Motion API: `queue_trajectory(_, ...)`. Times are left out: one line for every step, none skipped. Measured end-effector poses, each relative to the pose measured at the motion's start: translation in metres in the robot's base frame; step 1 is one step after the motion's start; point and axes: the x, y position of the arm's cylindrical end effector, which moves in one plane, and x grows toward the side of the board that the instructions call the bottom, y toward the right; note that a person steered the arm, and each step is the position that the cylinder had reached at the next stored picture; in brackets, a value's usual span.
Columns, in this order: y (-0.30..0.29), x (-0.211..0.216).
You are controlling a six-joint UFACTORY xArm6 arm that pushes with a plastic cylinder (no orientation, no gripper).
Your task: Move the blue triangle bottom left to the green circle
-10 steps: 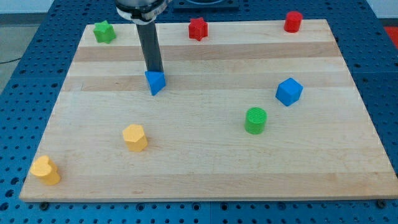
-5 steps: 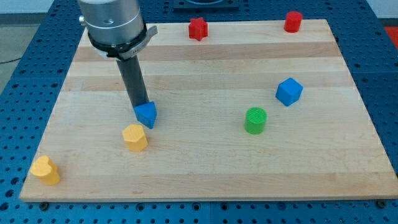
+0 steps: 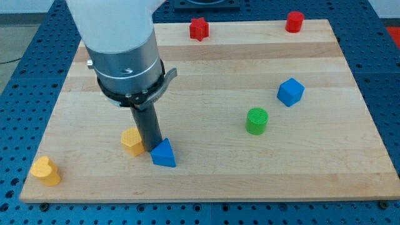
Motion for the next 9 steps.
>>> queue_trajectory(0.002,0.013)
queue_trajectory(0.002,0.037)
queue_trajectory(0.006,0.047)
queue_trajectory(0.025,0.044)
queue_trajectory(0.044,0.039)
queue_trajectory(0.056,0.037)
queue_trajectory(0.078,0.038)
queue_trajectory(0.08,0.039)
queue_trajectory(0.087,0.039)
